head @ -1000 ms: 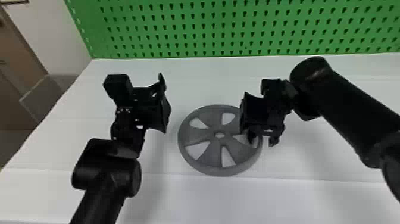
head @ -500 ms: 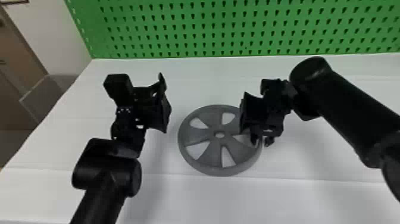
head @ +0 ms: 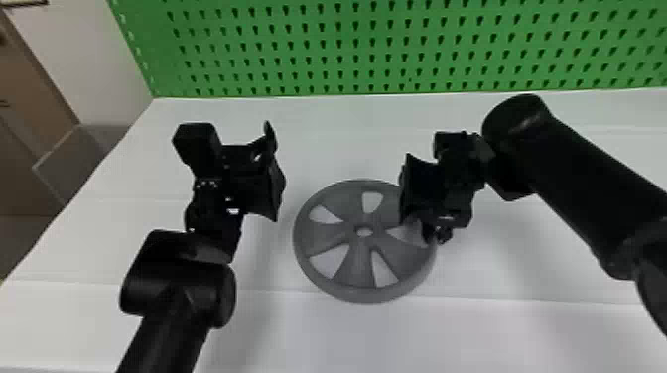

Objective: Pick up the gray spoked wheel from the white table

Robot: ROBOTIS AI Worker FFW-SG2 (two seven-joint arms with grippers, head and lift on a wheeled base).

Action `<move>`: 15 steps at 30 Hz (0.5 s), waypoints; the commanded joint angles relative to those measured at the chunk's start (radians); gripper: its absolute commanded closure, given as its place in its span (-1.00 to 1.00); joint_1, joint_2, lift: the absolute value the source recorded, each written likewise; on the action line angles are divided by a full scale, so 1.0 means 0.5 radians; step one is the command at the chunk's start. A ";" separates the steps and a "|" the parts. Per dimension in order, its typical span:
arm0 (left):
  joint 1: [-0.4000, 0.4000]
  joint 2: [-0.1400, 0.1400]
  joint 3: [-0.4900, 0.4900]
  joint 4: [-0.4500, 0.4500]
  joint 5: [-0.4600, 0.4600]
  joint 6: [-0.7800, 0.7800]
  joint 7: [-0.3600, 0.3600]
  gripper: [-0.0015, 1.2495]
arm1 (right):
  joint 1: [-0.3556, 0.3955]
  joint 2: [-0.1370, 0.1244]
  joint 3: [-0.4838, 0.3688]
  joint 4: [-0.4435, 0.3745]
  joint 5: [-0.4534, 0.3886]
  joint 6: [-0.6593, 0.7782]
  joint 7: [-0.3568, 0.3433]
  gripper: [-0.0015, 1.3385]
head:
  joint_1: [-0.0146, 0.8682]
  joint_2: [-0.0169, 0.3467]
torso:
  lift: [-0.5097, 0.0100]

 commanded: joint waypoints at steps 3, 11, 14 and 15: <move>0.002 0.000 0.002 0.000 0.000 0.000 0.001 -0.74 | 0.000 0.002 0.003 0.000 0.000 0.002 0.000 0.72 | 0.80 -0.09 | 0.64; -0.002 0.000 0.002 0.000 0.000 0.000 0.001 -0.74 | 0.000 0.002 0.003 0.000 -0.003 0.002 0.000 0.72 | 0.80 -0.09 | 0.64; -0.002 0.000 0.002 0.000 0.000 0.000 0.001 -0.74 | -0.003 0.002 0.006 -0.006 -0.003 0.002 0.000 0.72 | 0.80 -0.09 | 0.64; -0.002 0.000 0.005 0.000 0.003 0.000 0.001 -0.74 | 0.000 0.002 0.009 -0.012 -0.003 0.002 0.000 0.72 | 0.80 -0.09 | 0.64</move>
